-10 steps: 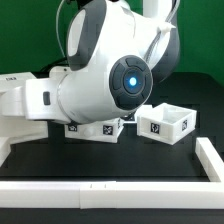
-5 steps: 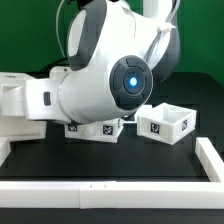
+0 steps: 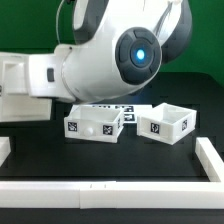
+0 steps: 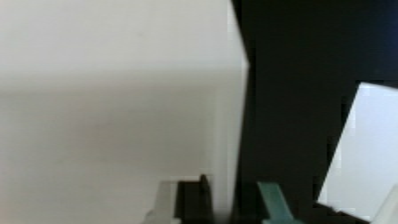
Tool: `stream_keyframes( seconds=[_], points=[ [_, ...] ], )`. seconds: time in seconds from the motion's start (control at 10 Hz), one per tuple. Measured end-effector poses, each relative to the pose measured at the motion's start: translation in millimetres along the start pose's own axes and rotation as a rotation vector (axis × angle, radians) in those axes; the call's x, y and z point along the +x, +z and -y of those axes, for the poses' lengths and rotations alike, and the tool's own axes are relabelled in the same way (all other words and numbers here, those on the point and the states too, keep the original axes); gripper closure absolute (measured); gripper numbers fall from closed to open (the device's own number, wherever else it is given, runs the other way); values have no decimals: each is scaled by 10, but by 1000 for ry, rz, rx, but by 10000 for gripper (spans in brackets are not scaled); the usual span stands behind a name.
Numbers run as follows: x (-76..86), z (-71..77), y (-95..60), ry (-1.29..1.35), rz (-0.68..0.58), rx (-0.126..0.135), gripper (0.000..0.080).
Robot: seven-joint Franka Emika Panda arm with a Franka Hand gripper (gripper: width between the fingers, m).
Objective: Assemble drawer
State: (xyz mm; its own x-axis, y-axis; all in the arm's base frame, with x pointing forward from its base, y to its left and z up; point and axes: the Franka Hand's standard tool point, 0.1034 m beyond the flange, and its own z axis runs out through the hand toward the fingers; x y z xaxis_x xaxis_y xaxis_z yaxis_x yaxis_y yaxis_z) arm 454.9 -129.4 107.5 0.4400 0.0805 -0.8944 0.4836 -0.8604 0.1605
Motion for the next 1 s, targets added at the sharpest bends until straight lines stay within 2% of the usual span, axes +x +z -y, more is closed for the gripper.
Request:
stream_keyframes(
  seconds=[0.1, 0.2, 0.4, 0.5, 0.6, 0.7, 0.8, 0.9, 1.0],
  points=[
    [-95, -35, -169, -4, -100, 16, 767],
    [-110, -41, -223, -21, -190, 3, 767],
    [-58, -29, -222, -31, -311, 2, 767],
    [-58, 38, -320, -8, -375, 36, 767],
    [-168, 222, -574, 10, -443, 108, 767],
    [-375, 374, -895, 22, -512, 214, 767],
    [-524, 424, -1202, 62, -608, 293, 767],
    [-609, 283, -1349, 58, -742, 279, 767],
    [-590, 179, -1188, 58, -813, 266, 767]
  ],
)
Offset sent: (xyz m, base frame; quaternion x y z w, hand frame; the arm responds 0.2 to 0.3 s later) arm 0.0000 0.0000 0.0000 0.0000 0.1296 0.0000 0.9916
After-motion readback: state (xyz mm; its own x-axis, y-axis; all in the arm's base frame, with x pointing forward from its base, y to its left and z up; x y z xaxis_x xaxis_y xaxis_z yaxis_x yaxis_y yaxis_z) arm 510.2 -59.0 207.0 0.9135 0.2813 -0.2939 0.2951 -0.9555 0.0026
